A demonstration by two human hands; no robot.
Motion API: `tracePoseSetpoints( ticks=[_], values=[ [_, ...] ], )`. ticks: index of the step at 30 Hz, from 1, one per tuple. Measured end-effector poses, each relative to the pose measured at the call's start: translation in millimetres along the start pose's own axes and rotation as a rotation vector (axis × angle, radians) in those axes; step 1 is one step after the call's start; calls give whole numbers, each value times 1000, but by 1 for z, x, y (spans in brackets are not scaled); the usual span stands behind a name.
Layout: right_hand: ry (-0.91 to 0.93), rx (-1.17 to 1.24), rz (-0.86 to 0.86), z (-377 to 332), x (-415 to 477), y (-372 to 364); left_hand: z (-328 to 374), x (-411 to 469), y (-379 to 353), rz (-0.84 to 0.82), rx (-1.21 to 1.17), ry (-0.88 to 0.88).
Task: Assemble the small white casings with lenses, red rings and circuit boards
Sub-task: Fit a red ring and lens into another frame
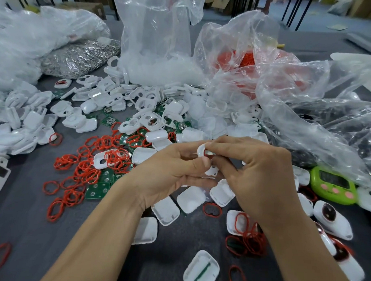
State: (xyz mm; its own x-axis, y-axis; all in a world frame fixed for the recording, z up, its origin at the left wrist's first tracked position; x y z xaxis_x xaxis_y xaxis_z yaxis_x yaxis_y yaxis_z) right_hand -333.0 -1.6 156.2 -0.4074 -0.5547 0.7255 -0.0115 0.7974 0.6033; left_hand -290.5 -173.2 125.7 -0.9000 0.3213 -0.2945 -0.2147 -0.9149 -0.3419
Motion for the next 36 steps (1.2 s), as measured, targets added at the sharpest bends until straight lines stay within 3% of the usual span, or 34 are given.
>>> tracePoseSetpoints(
  ticks=[8,15,23,32,36],
  values=[
    [9,9,102,-5,-2,3,1,-1,3,30,-21,19],
    [-237,197,111,-2,-1,5,2,-5,3,-11,-11,59],
    [-367,375,8,5,0,13,1,-8,5,-56,8,117],
    [-392,369,-177,10,1,13,-3,-13,-1,-42,133,185],
    [-458,503,-240,19,0,14,-2,-17,-4,-82,140,214]
  ],
)
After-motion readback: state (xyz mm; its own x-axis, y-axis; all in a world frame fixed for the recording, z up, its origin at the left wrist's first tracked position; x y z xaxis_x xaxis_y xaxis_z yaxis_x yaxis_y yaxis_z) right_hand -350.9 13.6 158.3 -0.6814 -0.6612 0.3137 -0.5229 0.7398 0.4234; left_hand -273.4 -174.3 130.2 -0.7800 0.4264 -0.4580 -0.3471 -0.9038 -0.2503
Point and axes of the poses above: each hand's wrist, its own x-axis towards the middle knuckle, its own y-axis out of the back of the hand, z = x × y, the point moved 1 cm from there along x, towards the middle knuckle, and after that the axes turned 13 degrees about y, right-handed, at the moved point
